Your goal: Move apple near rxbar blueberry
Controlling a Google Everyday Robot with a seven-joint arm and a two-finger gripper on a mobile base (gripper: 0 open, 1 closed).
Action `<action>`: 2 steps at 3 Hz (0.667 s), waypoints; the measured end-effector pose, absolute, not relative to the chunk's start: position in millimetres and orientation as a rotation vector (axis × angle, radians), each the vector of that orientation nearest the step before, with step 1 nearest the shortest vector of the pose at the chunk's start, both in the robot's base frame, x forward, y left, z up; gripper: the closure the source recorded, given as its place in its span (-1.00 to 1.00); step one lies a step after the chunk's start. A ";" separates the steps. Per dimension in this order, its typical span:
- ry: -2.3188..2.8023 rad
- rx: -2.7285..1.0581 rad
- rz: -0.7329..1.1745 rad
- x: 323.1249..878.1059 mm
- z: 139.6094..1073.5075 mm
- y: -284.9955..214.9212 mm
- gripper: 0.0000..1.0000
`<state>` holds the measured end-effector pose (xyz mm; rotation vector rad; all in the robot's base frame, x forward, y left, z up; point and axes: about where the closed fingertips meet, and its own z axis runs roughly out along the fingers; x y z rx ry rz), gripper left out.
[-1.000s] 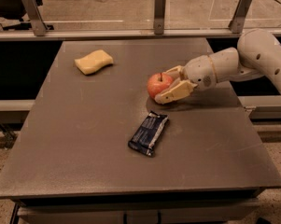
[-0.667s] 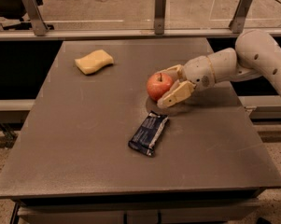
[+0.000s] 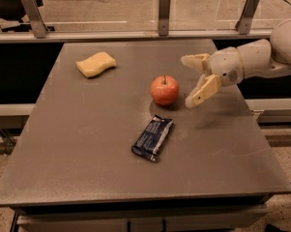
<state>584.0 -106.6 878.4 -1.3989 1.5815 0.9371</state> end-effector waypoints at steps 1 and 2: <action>1.451 -1.253 0.918 578.8 903.5 -153.1 -1.00; 1.451 -1.254 0.918 578.9 903.4 -152.6 -1.00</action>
Offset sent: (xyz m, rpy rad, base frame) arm -0.0019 -0.0388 0.0189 0.1175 -0.0765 -0.0639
